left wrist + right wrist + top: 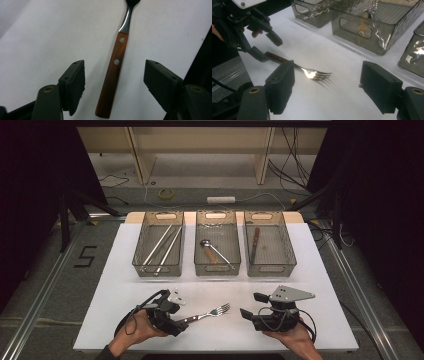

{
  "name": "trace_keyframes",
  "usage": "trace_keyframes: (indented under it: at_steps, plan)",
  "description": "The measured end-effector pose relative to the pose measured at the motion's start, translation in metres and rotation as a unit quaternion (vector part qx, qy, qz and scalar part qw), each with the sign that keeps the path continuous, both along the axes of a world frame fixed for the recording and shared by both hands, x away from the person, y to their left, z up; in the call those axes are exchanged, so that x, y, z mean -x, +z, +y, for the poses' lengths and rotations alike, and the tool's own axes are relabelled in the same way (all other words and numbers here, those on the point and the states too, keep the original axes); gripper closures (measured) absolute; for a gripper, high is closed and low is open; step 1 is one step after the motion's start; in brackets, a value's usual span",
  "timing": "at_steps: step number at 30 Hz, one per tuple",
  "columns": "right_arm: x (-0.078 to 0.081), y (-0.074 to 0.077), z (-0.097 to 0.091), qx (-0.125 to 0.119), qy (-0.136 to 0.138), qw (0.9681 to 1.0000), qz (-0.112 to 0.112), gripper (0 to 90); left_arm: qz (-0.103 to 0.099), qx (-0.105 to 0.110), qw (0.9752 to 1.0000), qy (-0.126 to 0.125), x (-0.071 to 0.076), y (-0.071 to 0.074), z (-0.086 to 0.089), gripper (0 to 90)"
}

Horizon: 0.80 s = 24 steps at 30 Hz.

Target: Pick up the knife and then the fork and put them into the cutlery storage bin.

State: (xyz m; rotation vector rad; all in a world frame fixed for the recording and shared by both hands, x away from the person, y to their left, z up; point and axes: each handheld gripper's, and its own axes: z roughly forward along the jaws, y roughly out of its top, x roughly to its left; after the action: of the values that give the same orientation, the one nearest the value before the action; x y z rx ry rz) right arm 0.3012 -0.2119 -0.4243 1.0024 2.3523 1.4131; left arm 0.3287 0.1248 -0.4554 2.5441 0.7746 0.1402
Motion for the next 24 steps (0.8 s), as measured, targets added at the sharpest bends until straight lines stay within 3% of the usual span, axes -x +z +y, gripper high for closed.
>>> trace_keyframes:
  at_steps: [8, 16, 24]
  plan:
    - [0.000, 0.000, 0.001, 0.001, 0.002, 1.0000, 0.001, 28.7, -0.002, -0.043, 0.9990, -0.006, -0.001, -0.009, -0.005, 34.3]
    - [0.000, 0.000, 0.001, 0.000, 0.001, 1.0000, 0.002, 28.7, 0.001, -0.055, 0.9982, -0.025, 0.000, -0.011, -0.011, 50.8]
    - [0.000, 0.000, 0.001, 0.001, 0.003, 1.0000, 0.000, 28.8, 0.014, -0.056, 0.9977, -0.036, -0.001, -0.012, -0.012, 60.6]
